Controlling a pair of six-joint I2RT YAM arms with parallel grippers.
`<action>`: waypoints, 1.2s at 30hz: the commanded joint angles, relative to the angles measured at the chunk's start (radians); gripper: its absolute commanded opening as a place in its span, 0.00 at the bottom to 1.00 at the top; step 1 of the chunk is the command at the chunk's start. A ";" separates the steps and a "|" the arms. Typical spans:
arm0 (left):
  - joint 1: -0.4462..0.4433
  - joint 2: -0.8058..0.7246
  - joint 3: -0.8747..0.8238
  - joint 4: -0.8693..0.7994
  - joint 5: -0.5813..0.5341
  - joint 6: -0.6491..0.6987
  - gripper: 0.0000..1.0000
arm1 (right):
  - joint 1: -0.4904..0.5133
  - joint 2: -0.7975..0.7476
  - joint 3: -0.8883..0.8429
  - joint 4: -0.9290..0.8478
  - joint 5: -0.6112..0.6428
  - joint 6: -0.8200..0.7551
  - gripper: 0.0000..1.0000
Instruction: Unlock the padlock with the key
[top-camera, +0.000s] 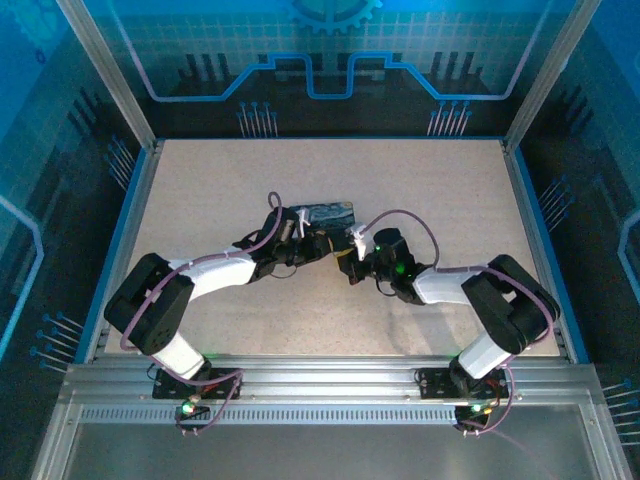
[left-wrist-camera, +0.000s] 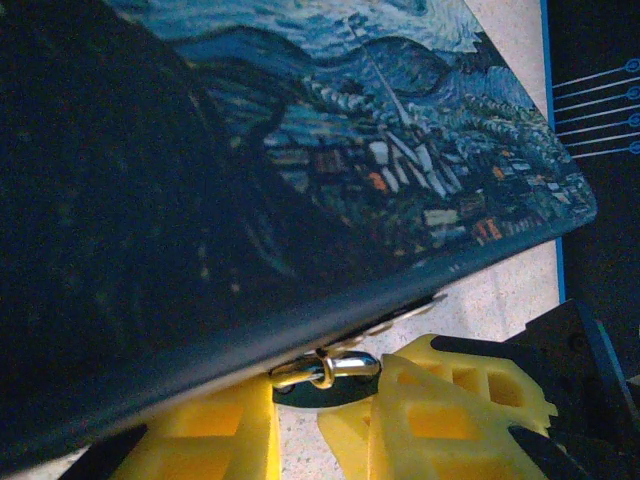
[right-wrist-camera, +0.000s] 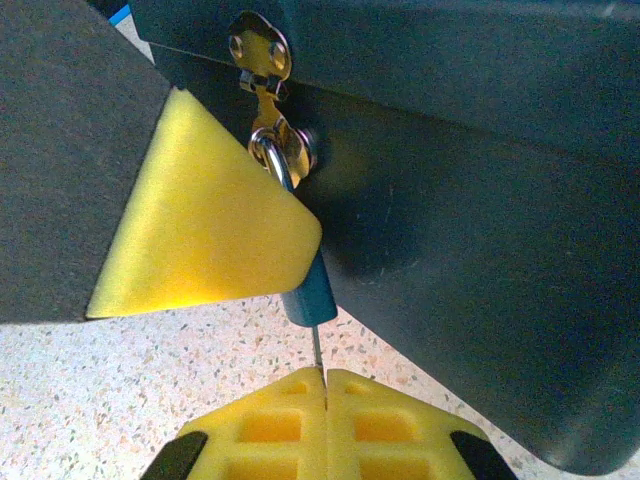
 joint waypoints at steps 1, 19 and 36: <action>-0.012 -0.037 0.022 0.010 0.048 -0.004 0.24 | -0.010 0.024 0.047 0.097 0.004 -0.016 0.00; -0.011 -0.063 0.009 0.007 0.060 -0.012 0.24 | -0.025 0.039 0.061 0.121 -0.026 -0.081 0.00; -0.010 -0.076 0.007 -0.003 0.080 -0.014 0.25 | -0.068 0.020 0.079 0.062 -0.077 -0.165 0.00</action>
